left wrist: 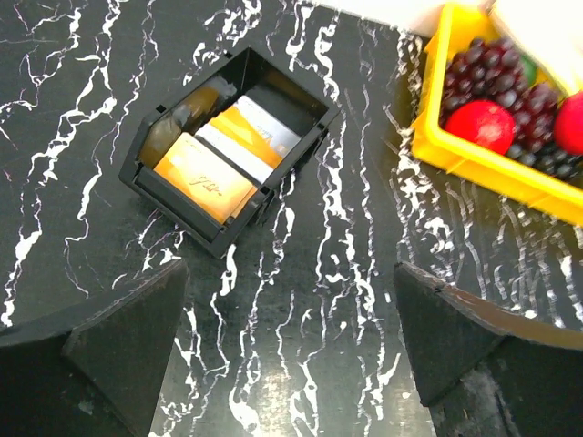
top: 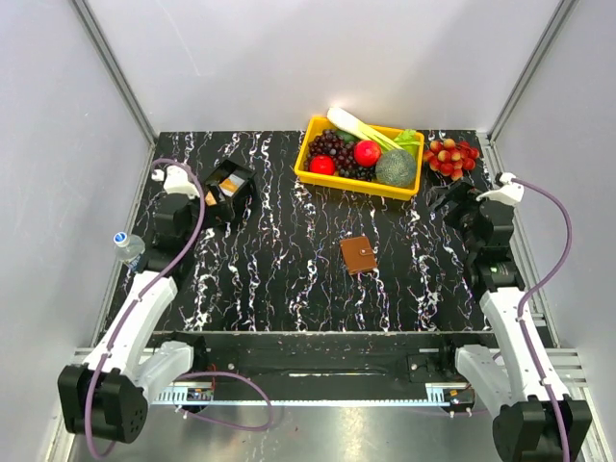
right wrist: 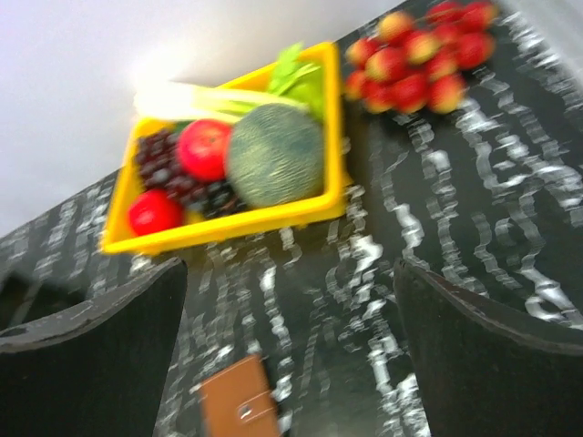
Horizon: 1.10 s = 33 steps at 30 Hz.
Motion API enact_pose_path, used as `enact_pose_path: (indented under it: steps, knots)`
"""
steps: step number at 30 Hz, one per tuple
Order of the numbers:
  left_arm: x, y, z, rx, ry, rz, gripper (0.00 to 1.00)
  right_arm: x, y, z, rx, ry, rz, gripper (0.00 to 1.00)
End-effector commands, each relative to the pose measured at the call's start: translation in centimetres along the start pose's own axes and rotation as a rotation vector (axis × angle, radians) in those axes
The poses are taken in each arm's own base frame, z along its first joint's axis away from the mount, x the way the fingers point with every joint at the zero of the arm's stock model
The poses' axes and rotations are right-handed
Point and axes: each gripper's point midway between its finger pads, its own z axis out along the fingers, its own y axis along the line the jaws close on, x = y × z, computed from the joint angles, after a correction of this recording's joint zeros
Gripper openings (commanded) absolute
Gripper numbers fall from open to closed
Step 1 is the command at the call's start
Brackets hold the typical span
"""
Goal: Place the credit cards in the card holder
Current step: Move the card holder to the center of the board.
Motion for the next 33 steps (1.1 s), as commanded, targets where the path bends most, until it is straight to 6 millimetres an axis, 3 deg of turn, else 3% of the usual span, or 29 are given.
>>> enact_pose_path:
  steps: [1, 5, 8, 11, 16, 20, 25, 33]
  knots:
    - [-4.6, -1.5, -2.6, 0.036, -0.125, -0.171, 0.99, 3.2, 5.0, -3.3, -0.220, 0.259, 0.208, 0.99]
    - [-4.2, -4.3, -3.3, 0.195, -0.062, -0.166, 0.99, 6.3, 7.4, -4.8, -0.425, 0.358, 0.231, 0.99]
    - [-4.1, -4.5, -2.7, 0.188, -0.026, -0.171, 0.99, 8.6, 7.6, -5.1, -0.433, 0.525, 0.187, 0.99]
    - [-3.7, -4.1, -1.6, 0.159, 0.018, -0.141, 0.99, 10.6, 6.6, -5.0, -0.393, 0.627, 0.132, 0.99]
    - [-4.1, -4.7, 1.2, 0.160, 0.075, -0.071, 0.99, 11.8, 7.0, -5.8, -0.429, 0.667, 0.108, 0.99]
    - [-2.2, -4.8, 3.2, 0.168, 0.138, -0.018, 0.99, 14.0, 7.6, -5.9, -0.414, 0.748, 0.085, 0.89]
    - [0.3, -4.8, 5.7, 0.165, 0.251, -0.002, 0.99, 17.8, 7.9, -5.4, -0.339, 0.844, 0.020, 0.85]
    - [3.7, -9.4, 2.9, 0.257, 0.259, 0.050, 0.99, 23.1, 6.1, -2.6, -0.153, 0.979, -0.099, 0.83]
